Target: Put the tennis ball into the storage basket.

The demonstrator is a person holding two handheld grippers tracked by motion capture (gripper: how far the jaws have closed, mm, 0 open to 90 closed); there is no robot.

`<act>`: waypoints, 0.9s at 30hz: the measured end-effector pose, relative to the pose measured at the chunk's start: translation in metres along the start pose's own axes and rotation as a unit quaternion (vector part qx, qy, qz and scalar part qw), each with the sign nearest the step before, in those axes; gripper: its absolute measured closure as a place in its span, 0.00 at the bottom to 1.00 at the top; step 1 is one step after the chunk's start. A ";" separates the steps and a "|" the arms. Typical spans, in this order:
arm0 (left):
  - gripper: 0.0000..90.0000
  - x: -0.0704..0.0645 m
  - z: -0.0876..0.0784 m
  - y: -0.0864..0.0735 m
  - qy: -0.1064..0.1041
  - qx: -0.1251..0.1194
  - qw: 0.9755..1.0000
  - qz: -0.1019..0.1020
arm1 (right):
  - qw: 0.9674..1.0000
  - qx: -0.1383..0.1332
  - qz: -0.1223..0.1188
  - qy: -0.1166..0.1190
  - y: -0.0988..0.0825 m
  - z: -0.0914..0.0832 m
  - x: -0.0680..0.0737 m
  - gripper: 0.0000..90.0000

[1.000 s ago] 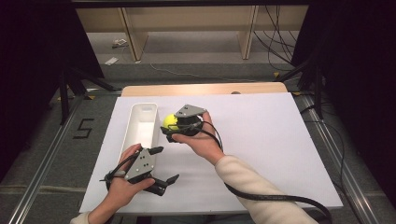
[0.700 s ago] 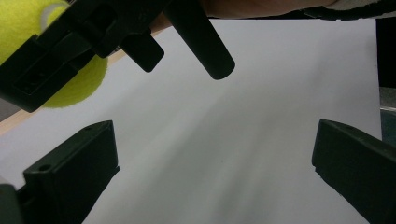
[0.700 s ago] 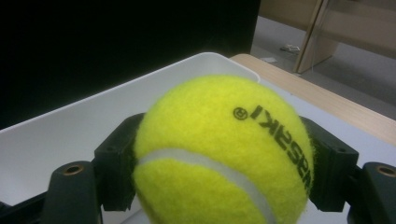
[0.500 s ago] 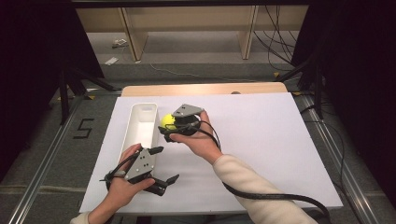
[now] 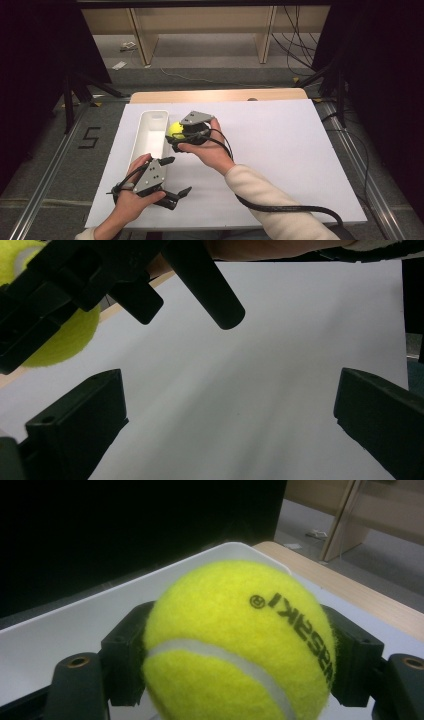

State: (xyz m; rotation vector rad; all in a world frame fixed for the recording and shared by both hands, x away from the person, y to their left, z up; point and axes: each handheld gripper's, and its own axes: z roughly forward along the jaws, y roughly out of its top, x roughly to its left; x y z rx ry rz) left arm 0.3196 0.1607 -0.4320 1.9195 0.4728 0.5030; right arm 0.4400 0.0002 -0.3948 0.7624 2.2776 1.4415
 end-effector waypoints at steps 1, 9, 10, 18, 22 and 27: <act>0.00 0.000 0.000 0.000 0.000 0.000 1.000 0.001 | 1.000 -0.001 0.002 0.000 0.000 0.000 0.000 0.30; 0.00 0.000 0.000 0.000 -0.001 0.000 1.000 -0.001 | 1.000 0.003 0.000 0.004 0.001 0.006 0.003 0.30; 0.00 0.000 0.000 0.000 -0.002 0.000 1.000 0.000 | 1.000 0.003 0.000 0.004 0.001 0.006 0.003 0.30; 0.00 -0.001 0.000 0.000 -0.002 0.001 1.000 0.001 | 1.000 0.004 0.002 0.002 0.004 0.008 0.002 0.30; 0.00 -0.001 0.000 0.000 -0.002 0.000 1.000 0.000 | 1.000 0.003 0.001 0.003 0.004 0.010 0.003 0.30; 0.00 -0.001 0.000 0.000 -0.003 0.000 1.000 0.000 | 1.000 0.004 -0.001 0.004 0.006 0.012 0.004 0.30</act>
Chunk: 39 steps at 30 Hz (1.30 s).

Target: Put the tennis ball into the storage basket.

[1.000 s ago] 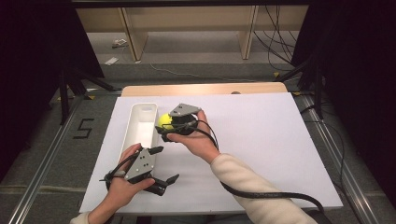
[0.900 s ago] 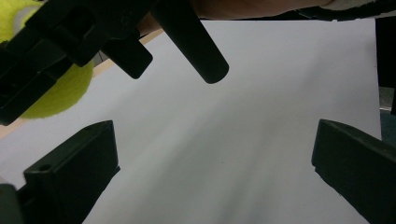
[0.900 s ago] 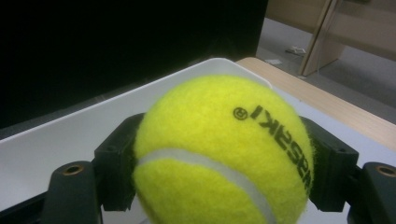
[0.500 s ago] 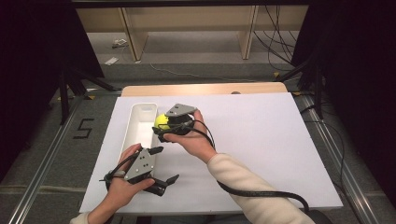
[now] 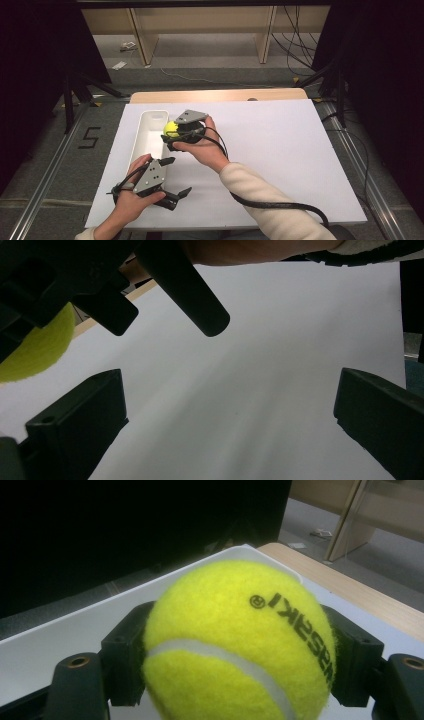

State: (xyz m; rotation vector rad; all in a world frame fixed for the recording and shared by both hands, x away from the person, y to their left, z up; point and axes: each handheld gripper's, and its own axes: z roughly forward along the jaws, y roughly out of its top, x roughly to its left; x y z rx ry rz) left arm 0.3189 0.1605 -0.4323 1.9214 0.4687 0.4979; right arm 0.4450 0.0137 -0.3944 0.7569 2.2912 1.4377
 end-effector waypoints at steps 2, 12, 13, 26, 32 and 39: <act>0.00 0.000 0.000 0.000 0.001 0.000 1.000 0.000 | 1.000 -0.001 -0.001 0.001 0.001 0.000 0.001 0.30; 0.00 0.000 0.000 0.000 0.000 0.000 1.000 0.000 | 1.000 0.001 -0.005 0.005 0.005 0.003 0.003 0.30; 0.00 0.000 0.000 0.000 0.001 0.000 1.000 0.000 | 1.000 0.002 -0.005 0.005 0.005 0.004 0.003 0.30; 0.00 0.000 0.000 0.000 0.001 0.000 1.000 0.000 | 1.000 0.001 -0.007 0.008 0.009 0.007 0.006 0.30; 0.00 0.000 -0.001 0.000 0.000 -0.001 1.000 0.000 | 1.000 0.003 -0.009 0.010 0.011 0.010 0.007 0.30; 0.00 0.000 -0.001 0.001 0.001 -0.001 1.000 0.002 | 1.000 0.004 -0.010 0.011 0.012 0.013 0.008 0.30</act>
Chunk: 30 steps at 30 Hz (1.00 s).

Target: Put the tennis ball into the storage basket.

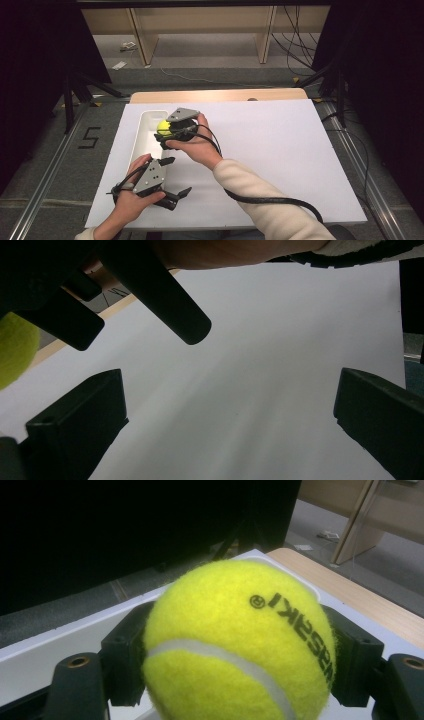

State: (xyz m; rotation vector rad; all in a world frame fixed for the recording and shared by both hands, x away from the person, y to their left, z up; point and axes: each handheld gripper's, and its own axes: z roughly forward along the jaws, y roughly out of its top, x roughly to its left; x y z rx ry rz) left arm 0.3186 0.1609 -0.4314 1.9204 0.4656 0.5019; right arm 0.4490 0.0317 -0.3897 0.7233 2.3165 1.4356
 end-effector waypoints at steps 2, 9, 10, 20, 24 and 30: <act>0.00 0.000 0.000 0.000 -0.001 0.000 1.000 -0.002 | 1.000 0.000 0.001 0.000 0.000 0.000 0.000 0.30; 0.00 0.000 0.000 0.000 -0.001 0.000 1.000 -0.002 | 1.000 0.001 -0.001 0.003 0.002 0.005 0.002 0.30; 0.00 0.000 0.000 0.000 -0.001 0.000 1.000 -0.002 | 1.000 0.001 0.000 0.003 0.002 0.006 0.003 0.30; 0.00 0.000 0.000 0.000 -0.002 0.000 1.000 0.000 | 1.000 0.008 -0.003 0.012 0.004 0.011 0.005 0.30; 0.00 0.000 0.000 0.000 -0.002 0.000 1.000 0.000 | 1.000 0.009 -0.003 0.013 0.004 0.013 0.005 0.29; 0.00 -0.001 0.000 0.000 -0.004 -0.001 1.000 -0.001 | 1.000 0.009 -0.004 0.014 0.005 0.014 0.006 0.29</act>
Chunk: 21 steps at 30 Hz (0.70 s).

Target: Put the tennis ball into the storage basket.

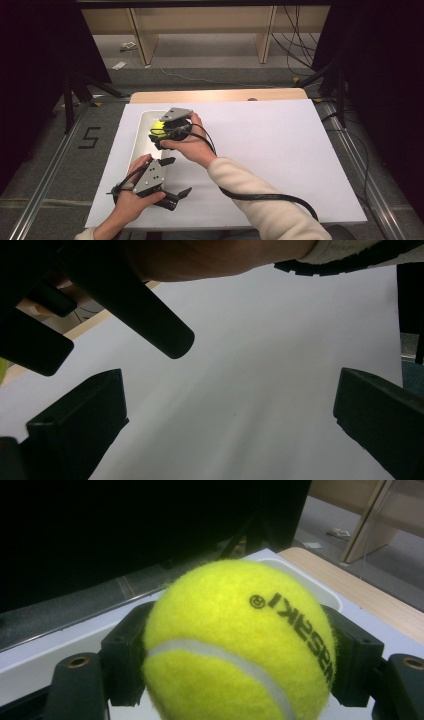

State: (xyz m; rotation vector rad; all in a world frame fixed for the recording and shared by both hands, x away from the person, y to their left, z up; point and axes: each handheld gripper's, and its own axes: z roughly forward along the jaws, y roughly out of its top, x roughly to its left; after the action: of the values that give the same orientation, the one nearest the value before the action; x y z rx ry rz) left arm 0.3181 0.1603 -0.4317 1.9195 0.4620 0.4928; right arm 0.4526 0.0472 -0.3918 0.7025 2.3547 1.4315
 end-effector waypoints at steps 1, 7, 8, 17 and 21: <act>0.00 0.000 0.000 0.000 0.000 0.000 1.000 0.000 | 1.000 -0.001 0.002 -0.001 0.000 0.000 0.000 0.29; 0.00 0.000 0.000 0.000 0.000 0.001 1.000 -0.001 | 1.000 0.000 0.000 0.001 0.001 0.002 0.000 0.29; 0.00 0.000 0.000 0.000 0.000 0.001 1.000 0.000 | 1.000 0.000 0.000 0.001 0.001 0.003 0.000 0.29; 0.00 0.000 0.000 0.000 0.000 0.001 1.000 0.001 | 1.000 0.005 -0.002 0.007 0.002 0.006 0.002 0.29; 0.00 0.000 0.000 0.000 -0.001 0.001 1.000 0.002 | 1.000 0.006 -0.002 0.008 0.003 0.006 0.002 0.29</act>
State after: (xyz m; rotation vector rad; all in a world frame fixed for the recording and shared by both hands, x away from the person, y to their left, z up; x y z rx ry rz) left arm 0.3180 0.1602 -0.4316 1.9241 0.4566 0.4933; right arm 0.4546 0.0541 -0.3919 0.6921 2.3768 1.4286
